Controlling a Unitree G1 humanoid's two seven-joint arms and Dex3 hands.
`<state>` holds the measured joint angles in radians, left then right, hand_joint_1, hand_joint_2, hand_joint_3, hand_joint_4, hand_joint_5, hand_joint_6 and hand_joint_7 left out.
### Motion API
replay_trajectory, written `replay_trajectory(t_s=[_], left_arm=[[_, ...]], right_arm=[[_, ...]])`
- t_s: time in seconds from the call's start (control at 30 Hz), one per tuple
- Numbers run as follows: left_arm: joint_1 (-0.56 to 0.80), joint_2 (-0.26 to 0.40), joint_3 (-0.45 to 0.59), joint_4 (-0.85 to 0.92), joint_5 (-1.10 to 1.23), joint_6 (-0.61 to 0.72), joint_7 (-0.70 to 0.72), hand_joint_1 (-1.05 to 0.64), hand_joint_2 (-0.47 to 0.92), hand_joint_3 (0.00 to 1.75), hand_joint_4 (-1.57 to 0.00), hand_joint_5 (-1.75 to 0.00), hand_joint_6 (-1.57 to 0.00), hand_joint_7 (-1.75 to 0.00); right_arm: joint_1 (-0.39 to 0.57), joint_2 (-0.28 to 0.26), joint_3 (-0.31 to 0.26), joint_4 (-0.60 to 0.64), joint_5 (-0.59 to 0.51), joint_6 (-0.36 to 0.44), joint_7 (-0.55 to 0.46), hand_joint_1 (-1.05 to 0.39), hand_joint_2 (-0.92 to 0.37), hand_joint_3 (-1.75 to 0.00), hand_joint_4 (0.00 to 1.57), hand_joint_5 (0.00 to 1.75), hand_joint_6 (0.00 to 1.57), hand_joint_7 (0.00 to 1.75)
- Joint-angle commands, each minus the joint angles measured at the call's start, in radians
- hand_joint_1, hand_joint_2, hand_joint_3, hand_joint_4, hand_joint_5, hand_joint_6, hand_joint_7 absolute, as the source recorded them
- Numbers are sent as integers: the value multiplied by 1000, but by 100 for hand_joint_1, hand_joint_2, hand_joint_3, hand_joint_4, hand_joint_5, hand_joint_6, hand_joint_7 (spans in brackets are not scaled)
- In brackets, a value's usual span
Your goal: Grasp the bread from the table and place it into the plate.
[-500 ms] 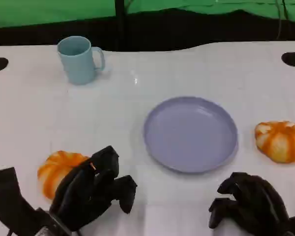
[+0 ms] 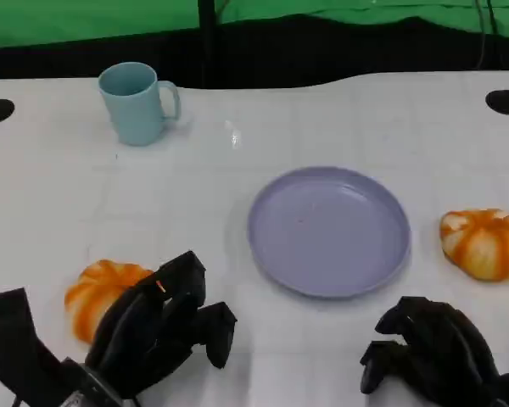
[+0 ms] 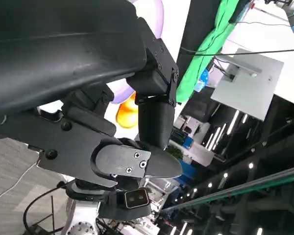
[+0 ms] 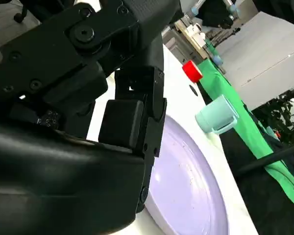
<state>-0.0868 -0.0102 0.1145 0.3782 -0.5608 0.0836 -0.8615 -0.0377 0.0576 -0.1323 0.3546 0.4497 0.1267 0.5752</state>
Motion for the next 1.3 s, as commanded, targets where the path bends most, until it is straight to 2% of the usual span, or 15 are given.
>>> replay_trajectory(t_s=[0.03,0.27,0.5,0.6,0.67,0.8,0.87,0.9,0.97,1.0,1.1,1.17,1.3], left_arm=[[3,12,5,-8,6,-3,0,-66,92,27,-92,-175,-69,-175],[9,17,5,-27,13,-11,8,-67,92,27,-91,-175,-68,-175],[22,45,6,-93,75,-59,63,-71,92,28,-81,-175,-57,-174],[25,67,4,-123,120,-103,95,-73,92,28,-73,-175,-52,-162],[24,79,7,-132,150,-155,107,-68,92,31,-59,-175,-51,-137],[17,120,4,-165,192,-177,128,-61,92,30,-51,-167,-52,-107],[9,189,-11,-193,287,-222,149,-65,92,29,-49,-146,-55,-71],[6,212,-16,-203,318,-236,156,-66,92,29,-48,-138,-55,-59],[6,228,-23,-209,336,-247,164,-67,92,29,-47,-132,-55,-49],[2,259,-25,-231,353,-242,161,-65,92,27,-46,-128,-54,-45],[2,354,-33,-316,438,-225,183,-65,92,13,-43,-93,-54,-17],[8,389,-42,-354,498,-223,212,-67,92,10,-41,-84,-53,-11],[16,507,-78,-446,709,-229,265,-70,92,9,-30,-66,-43,-1]], right_arm=[[7,-11,-10,-4,8,-5,4,-104,-73,0,155,79,157,38],[11,-8,-7,-11,7,-2,1,-104,-72,0,155,79,157,38],[19,-8,-1,-25,4,-2,-7,-104,-73,0,155,79,157,38],[22,-6,0,-28,3,-2,-9,-104,-72,0,155,80,157,39],[25,-5,3,-34,1,0,-13,-105,-73,0,155,80,157,39],[27,-3,3,-41,7,6,-13,-104,-72,0,155,80,157,39],[28,-2,5,-43,5,5,-13,-104,-73,0,155,80,157,39],[28,-2,5,-44,5,5,-14,-104,-73,0,155,80,157,39],[29,-1,5,-45,5,5,-15,-104,-73,0,155,81,157,39],[28,-2,6,-44,5,4,-11,-104,-73,0,155,81,157,39],[27,-2,7,-41,4,0,-8,-104,-73,0,154,80,157,38],[27,-2,8,-41,3,-2,-8,-104,-74,0,154,80,157,38],[22,-2,6,-30,4,-13,3,-104,-74,-1,154,80,157,38]])
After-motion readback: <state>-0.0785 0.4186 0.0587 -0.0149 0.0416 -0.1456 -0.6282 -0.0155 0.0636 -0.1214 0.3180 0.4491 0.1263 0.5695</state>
